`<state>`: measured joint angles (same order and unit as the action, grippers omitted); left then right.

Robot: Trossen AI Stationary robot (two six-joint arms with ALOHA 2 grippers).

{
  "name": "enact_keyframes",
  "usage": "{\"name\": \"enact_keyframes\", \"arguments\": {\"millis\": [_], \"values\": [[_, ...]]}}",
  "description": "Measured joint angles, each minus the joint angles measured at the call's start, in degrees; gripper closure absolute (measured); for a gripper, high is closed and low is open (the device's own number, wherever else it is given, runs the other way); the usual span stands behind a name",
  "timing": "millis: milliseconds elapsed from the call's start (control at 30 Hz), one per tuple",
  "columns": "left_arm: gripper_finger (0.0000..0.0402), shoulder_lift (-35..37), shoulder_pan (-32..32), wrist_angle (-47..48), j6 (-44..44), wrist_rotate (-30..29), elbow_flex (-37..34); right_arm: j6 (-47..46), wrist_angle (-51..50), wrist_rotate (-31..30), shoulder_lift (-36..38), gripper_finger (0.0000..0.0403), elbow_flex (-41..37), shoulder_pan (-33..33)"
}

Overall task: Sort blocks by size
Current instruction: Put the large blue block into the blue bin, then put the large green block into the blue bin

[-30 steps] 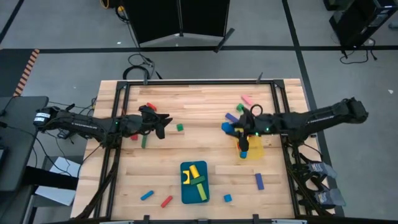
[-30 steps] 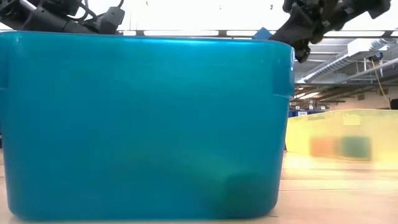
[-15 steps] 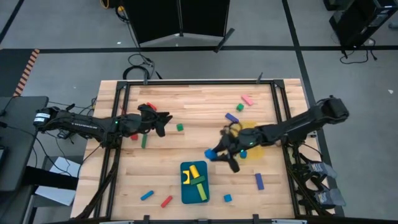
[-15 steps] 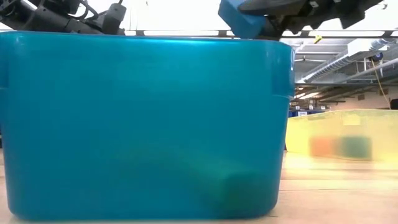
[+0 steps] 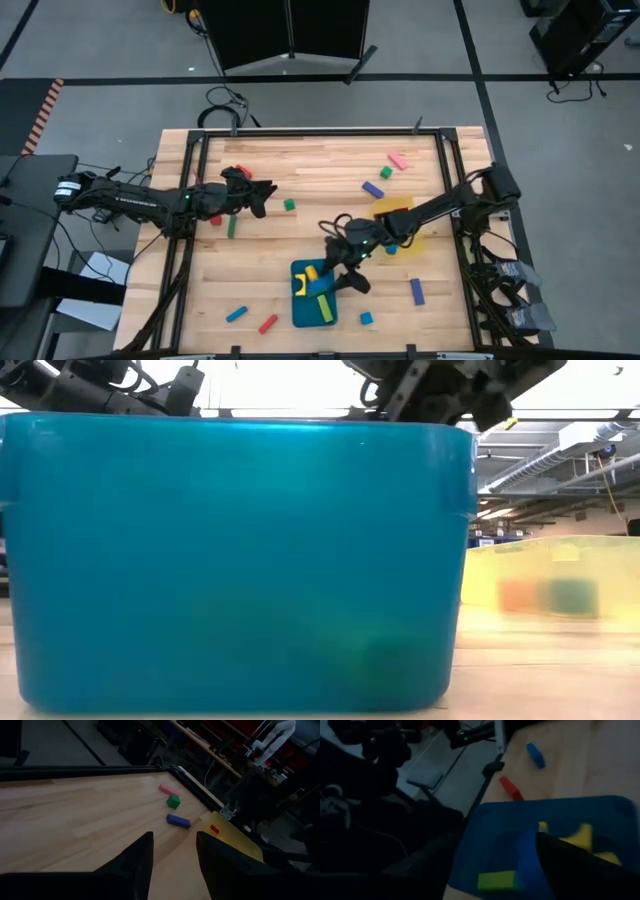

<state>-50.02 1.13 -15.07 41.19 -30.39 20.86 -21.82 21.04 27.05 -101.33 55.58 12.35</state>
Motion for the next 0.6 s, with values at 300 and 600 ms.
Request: {"name": "enact_keyframes", "arguments": {"millis": [300, 600], "values": [[0.0243, 0.00, 0.00, 0.72, 0.38, 0.15, 0.00, 7.86, -0.05, -4.68, 4.47, 0.0083, 1.01, -1.61], [0.0243, -3.16, -0.11, 10.65, 8.93, 0.60, 0.02, 11.88, -0.18, -19.16, 27.85, 0.0118, -15.00, -6.91]]}}
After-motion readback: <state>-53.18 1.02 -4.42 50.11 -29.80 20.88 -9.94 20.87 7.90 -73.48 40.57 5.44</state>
